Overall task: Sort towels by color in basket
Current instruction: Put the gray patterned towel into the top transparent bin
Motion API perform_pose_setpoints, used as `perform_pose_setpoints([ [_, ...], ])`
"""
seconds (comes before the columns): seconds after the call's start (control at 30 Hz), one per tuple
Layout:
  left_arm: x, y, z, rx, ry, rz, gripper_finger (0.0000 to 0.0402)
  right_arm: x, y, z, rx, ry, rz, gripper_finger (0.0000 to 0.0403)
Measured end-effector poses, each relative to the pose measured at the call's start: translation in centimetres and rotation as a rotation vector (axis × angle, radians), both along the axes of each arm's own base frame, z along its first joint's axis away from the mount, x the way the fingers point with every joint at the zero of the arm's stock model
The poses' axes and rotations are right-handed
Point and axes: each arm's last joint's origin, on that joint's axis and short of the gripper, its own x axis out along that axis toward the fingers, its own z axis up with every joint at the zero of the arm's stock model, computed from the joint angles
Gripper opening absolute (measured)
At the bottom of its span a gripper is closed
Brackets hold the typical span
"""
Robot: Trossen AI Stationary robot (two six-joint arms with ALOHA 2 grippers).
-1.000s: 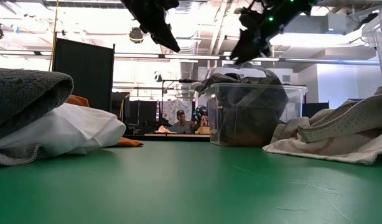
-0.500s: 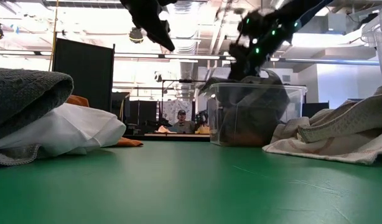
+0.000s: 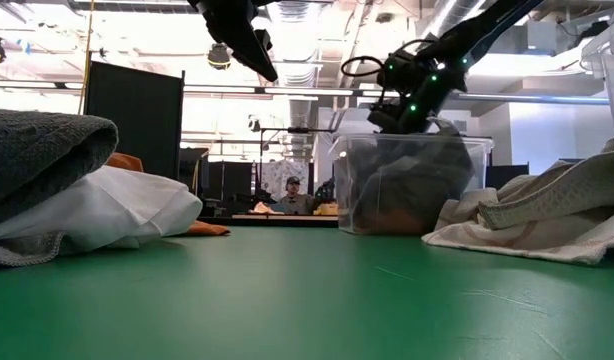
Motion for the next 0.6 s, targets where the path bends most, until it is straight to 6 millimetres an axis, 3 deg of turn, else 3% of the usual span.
perform_pose_setpoints([
  [0.3, 0.0, 0.0, 0.0, -0.001, 0.001, 0.005, 0.018, -0.4, 0.3, 1.5, 0.062, -0.001, -0.092, 0.023],
  [0.43, 0.0, 0.0, 0.0, -0.002, 0.002, 0.007, 0.018, -0.2, 0.7, 1.5, 0.092, -0.013, -0.124, 0.023],
  [0.6, 0.0, 0.0, 0.0, -0.002, 0.002, 0.007, 0.018, -0.1, 0.2, 0.6, 0.208, -0.044, -0.293, 0.023],
])
